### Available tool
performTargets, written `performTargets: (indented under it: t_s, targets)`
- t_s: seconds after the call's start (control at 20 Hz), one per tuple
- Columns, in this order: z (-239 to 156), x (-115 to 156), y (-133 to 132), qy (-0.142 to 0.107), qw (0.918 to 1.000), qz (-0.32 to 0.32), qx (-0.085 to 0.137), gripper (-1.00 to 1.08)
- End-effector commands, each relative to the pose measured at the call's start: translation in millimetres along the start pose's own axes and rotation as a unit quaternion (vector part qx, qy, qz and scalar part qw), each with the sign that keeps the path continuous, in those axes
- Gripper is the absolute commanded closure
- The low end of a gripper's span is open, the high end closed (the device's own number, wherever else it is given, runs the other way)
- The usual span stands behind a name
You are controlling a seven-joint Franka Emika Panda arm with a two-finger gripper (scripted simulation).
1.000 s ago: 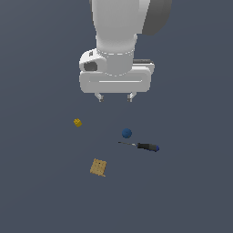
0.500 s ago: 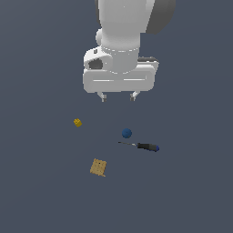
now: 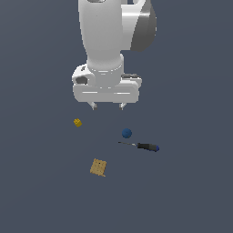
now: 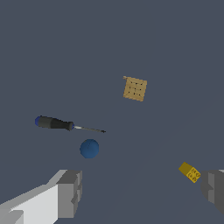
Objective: Pick up a designated object from a clutter of objects.
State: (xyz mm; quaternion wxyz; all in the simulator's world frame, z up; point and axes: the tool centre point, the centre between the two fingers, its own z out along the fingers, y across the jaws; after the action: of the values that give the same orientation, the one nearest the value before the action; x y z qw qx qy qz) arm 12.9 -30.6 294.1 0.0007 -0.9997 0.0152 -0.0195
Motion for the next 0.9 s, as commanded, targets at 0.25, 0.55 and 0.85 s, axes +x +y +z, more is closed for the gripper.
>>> performTargets:
  t_s: [0.25,0.55,0.85]
  targets:
    - [69,-15,62,-0.006,0.9952,0.098,0.010,-0.92]
    - [132,-47,124,-0.011,0.9800,0.198,0.011,-0.92]
    - [180,-87,172,-0.015,0.9594,0.282,0.004,-0.92]
